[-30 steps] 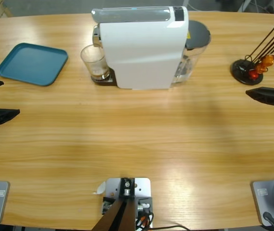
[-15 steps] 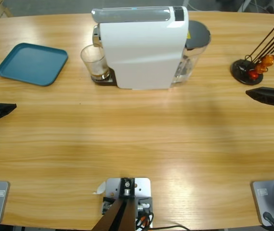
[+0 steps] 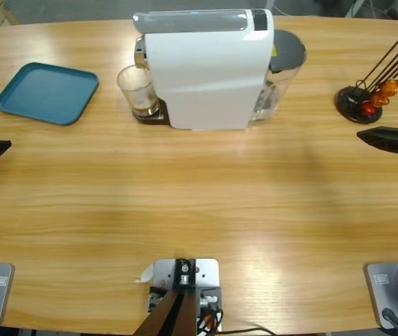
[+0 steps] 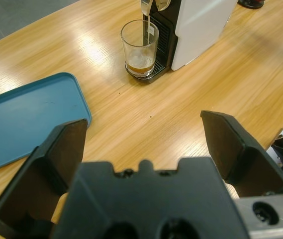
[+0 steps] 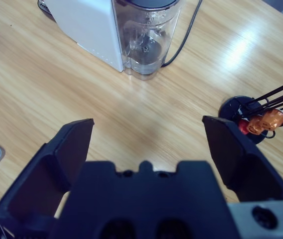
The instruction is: Pour coffee
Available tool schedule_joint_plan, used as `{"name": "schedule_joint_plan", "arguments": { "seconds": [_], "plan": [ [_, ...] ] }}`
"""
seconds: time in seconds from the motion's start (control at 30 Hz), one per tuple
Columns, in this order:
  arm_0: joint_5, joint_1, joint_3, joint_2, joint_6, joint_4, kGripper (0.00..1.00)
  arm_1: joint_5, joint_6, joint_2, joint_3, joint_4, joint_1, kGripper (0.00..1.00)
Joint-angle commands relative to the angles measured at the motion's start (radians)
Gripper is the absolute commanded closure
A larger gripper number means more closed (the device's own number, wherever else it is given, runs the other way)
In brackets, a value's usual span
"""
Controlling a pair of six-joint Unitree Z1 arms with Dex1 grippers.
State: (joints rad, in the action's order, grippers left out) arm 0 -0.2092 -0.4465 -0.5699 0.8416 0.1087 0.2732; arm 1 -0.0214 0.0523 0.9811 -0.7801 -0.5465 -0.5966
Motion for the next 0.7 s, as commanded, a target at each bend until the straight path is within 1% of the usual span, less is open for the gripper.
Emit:
{"name": "schedule_joint_plan", "arguments": {
  "seconds": [0.03,0.33,0.47,0.57,0.7],
  "plan": [
    [0.007,0.008,0.041,-0.013,-0.017,-0.014,0.000,-0.008,-0.011,0.022,0.024,0.008,-0.011,0.000],
    [0.005,0.008,0.042,-0.013,-0.020,-0.016,0.000,-0.008,-0.011,0.024,0.024,0.008,-0.011,0.000],
    [-0.010,0.008,0.047,-0.016,-0.015,-0.023,0.000,-0.006,-0.011,0.019,0.024,0.008,-0.011,0.000],
    [-0.049,0.008,0.058,-0.009,0.003,-0.025,0.000,-0.006,-0.011,0.014,0.024,0.008,-0.011,0.000],
    [-0.042,0.023,0.070,0.009,0.016,-0.065,0.000,-0.007,-0.014,0.000,0.029,0.009,-0.011,0.000]
  ]
}}
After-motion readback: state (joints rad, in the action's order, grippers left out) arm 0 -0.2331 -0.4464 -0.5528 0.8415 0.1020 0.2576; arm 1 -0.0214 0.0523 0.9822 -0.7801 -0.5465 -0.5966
